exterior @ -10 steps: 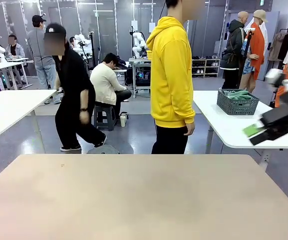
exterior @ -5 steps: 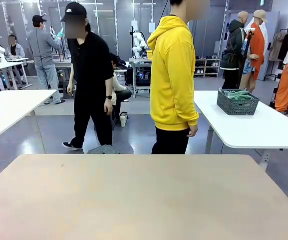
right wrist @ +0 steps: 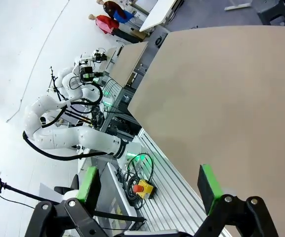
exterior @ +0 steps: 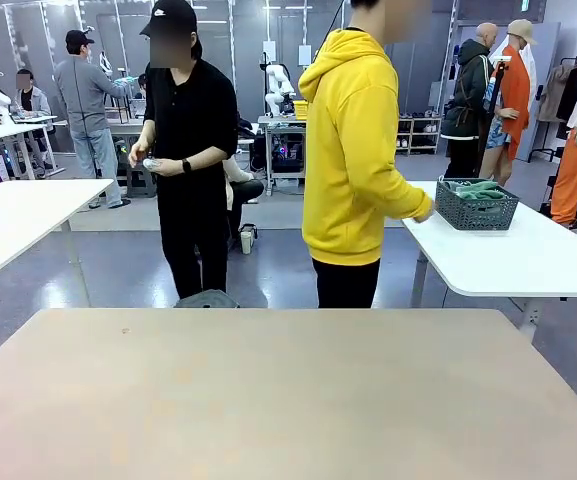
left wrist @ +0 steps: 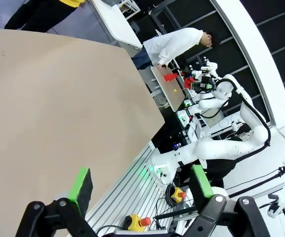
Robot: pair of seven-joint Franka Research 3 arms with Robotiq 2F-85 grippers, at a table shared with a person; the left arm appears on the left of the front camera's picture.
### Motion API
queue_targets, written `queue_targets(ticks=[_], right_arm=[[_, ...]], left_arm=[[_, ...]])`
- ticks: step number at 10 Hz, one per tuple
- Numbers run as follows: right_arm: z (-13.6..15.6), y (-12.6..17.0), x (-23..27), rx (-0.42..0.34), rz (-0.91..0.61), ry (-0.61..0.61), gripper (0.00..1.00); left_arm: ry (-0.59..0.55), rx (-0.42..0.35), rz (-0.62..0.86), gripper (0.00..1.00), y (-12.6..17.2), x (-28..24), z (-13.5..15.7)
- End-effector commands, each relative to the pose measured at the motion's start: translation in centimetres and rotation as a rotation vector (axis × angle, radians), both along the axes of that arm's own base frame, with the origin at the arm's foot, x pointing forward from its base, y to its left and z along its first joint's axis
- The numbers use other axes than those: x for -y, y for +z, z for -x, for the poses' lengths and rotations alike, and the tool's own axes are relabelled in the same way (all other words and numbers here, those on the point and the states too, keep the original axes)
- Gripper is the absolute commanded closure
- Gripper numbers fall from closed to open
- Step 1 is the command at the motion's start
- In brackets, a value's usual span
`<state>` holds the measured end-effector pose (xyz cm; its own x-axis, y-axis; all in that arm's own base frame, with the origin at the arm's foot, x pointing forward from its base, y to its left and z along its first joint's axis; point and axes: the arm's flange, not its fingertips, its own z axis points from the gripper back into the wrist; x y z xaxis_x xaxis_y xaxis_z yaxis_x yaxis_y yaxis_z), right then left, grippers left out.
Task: Fold the towels and place them in the basket.
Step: When a person lays out a Towel with hook on the table, fold it in half twice.
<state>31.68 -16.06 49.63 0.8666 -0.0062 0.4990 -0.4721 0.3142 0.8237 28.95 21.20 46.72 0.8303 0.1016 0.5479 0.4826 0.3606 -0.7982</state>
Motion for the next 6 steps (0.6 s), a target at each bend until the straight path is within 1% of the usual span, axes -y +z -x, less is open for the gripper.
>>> queue_targets(ticks=[1, 6], right_arm=[[0.01, 0.17, 0.14, 0.015, -0.008, 0.009, 0.00], [0.01, 0.17, 0.14, 0.015, -0.008, 0.009, 0.00]], left_arm=[[0.000, 0.016, 0.027, 0.00, 0.17, 0.22, 0.01], [0.000, 0.016, 0.027, 0.00, 0.17, 0.22, 0.01]])
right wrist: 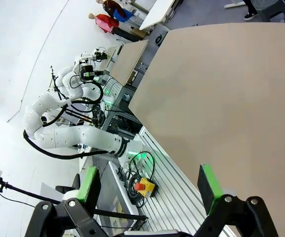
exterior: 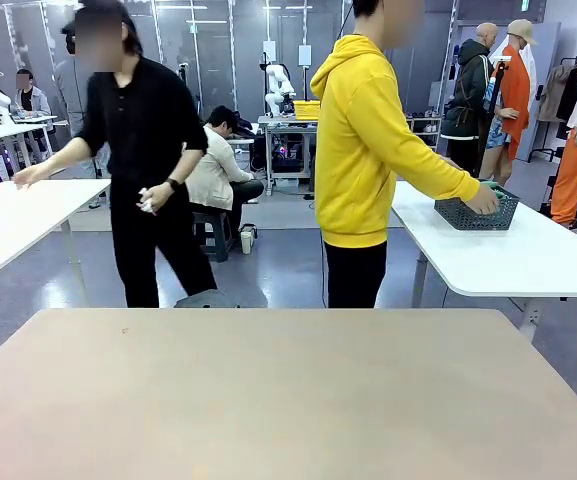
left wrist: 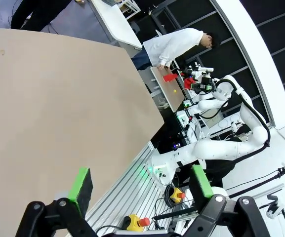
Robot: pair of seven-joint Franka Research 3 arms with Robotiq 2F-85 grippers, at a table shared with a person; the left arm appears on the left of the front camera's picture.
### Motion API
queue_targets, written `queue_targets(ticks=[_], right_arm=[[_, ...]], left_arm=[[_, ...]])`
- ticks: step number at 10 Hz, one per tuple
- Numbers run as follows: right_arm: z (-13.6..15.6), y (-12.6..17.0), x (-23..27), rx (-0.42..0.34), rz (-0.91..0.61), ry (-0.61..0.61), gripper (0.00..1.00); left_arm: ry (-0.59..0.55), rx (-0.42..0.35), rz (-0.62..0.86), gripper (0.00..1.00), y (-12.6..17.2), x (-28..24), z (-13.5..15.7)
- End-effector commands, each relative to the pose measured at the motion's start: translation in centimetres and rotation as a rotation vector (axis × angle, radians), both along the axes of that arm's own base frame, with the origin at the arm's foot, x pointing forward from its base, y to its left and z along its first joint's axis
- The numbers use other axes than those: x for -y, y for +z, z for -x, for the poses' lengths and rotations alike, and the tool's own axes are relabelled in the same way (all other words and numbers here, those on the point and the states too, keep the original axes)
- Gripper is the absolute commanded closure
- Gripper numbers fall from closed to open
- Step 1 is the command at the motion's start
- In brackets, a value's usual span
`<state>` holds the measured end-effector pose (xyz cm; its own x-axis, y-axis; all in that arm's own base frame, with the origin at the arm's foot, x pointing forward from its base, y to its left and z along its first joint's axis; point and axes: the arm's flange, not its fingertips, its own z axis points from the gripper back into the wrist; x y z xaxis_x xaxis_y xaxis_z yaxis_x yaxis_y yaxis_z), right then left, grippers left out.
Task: Fold the towels and place them in the basket.
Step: When a person lays out a Towel with hook on the table, fold it in half twice.
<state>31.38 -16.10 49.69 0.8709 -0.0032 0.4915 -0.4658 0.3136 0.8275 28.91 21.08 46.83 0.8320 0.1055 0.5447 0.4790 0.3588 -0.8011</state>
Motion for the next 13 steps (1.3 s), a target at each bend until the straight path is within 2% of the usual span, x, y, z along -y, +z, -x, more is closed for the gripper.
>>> queue_targets(ticks=[1, 13], right_arm=[[-0.29, 0.11, 0.09, 0.024, -0.009, 0.006, 0.00], [-0.29, 0.11, 0.09, 0.024, -0.009, 0.006, 0.00]], left_arm=[[-0.002, 0.019, 0.024, 0.00, 0.07, 0.09, -0.03], [-0.002, 0.019, 0.024, 0.00, 0.07, 0.09, -0.03]])
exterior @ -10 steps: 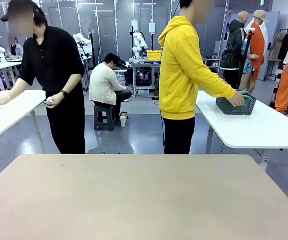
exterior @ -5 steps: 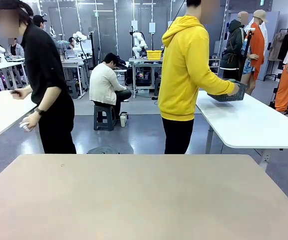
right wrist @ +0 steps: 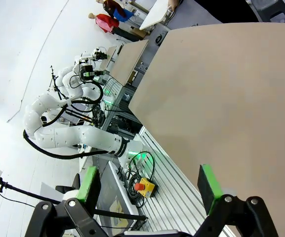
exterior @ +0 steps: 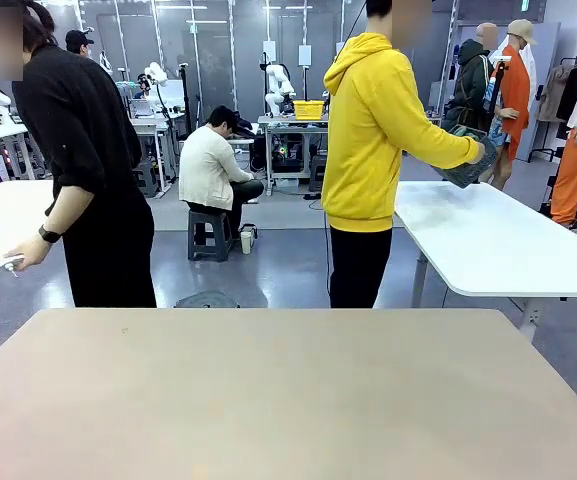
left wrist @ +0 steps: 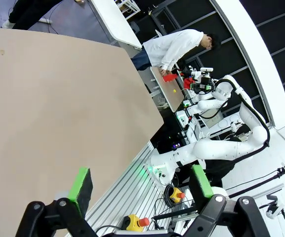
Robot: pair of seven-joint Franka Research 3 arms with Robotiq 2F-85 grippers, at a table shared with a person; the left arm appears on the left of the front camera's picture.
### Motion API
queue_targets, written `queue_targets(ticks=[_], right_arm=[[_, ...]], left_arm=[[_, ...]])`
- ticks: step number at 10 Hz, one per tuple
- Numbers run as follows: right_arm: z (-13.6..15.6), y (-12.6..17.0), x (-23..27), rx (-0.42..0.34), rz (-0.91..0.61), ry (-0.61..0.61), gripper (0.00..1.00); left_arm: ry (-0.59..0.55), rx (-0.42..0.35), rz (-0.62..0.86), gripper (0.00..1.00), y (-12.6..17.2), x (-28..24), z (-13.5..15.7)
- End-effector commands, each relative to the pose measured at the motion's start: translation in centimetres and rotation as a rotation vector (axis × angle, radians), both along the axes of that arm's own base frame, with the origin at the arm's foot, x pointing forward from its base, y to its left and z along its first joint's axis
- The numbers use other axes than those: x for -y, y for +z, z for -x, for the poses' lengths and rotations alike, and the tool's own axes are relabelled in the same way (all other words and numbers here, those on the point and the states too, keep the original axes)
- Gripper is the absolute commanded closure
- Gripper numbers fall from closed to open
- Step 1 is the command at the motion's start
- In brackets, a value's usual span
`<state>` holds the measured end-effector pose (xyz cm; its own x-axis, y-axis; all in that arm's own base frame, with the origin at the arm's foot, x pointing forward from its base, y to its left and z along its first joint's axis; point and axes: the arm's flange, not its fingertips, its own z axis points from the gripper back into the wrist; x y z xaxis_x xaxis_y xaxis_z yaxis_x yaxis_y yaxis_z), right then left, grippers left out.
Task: Fold the towels and place them in the basket.
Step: When a person lays out a Towel with hook on the table, fold it in half twice.
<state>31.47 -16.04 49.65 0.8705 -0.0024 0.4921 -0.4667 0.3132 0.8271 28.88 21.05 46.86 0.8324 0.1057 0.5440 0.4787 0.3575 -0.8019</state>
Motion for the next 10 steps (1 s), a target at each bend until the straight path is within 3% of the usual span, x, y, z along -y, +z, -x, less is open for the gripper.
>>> queue_targets(ticks=[1, 10], right_arm=[[-0.20, 0.15, 0.15, 0.023, -0.009, 0.005, 0.00], [-0.20, 0.15, 0.15, 0.023, -0.009, 0.005, 0.00]], left_arm=[[-0.002, 0.020, 0.022, 0.00, 0.03, 0.07, -0.06], [-0.002, 0.020, 0.022, 0.00, 0.03, 0.07, -0.06]])
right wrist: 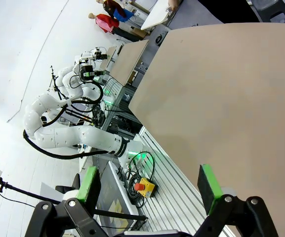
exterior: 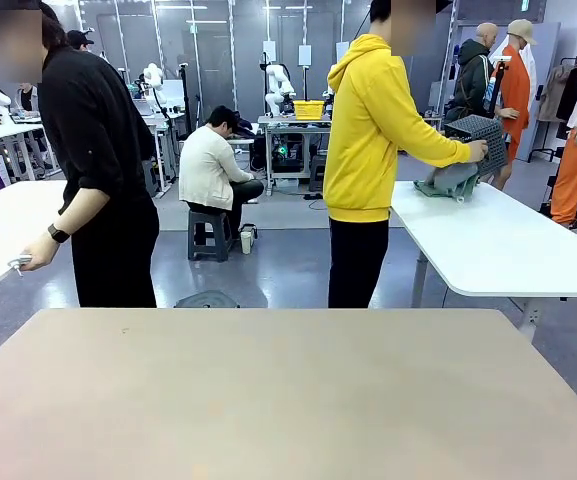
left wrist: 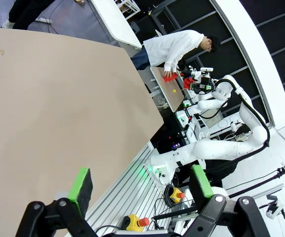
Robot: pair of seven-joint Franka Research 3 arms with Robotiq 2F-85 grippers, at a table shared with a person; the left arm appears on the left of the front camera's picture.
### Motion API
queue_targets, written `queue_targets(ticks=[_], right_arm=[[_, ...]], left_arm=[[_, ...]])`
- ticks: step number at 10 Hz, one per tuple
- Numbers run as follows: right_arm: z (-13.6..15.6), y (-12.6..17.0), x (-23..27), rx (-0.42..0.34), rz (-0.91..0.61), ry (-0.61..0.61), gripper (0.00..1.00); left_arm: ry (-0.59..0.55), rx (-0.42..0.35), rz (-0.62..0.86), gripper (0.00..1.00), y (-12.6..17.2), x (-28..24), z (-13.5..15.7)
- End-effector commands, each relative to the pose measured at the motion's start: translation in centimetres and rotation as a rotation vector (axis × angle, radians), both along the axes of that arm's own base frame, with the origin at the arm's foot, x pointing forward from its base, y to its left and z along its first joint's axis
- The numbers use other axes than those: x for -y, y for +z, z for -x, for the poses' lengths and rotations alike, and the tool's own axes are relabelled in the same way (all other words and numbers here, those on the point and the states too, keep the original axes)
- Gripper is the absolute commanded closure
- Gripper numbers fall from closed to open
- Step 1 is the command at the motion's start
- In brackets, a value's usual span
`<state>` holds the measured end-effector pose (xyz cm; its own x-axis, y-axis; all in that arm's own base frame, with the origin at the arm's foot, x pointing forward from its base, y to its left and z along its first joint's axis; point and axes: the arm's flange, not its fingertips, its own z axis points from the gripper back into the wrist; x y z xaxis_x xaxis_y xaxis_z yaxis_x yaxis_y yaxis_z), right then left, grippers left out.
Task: Fold the towels and place them in the basket.
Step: When a person lays out a Towel with hook on the table, fold it in half twice.
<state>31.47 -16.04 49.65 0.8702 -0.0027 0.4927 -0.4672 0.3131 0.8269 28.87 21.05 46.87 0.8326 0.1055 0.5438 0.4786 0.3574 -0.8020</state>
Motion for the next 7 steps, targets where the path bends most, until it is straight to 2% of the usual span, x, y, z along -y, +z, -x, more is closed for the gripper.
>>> queue_targets(ticks=[1, 7], right_arm=[[-0.20, 0.15, 0.15, 0.023, -0.009, 0.006, 0.00], [-0.20, 0.15, 0.15, 0.023, -0.009, 0.006, 0.00]], left_arm=[[-0.001, 0.020, 0.022, 0.00, 0.02, 0.06, -0.08], [-0.001, 0.020, 0.022, 0.00, 0.02, 0.06, -0.08]])
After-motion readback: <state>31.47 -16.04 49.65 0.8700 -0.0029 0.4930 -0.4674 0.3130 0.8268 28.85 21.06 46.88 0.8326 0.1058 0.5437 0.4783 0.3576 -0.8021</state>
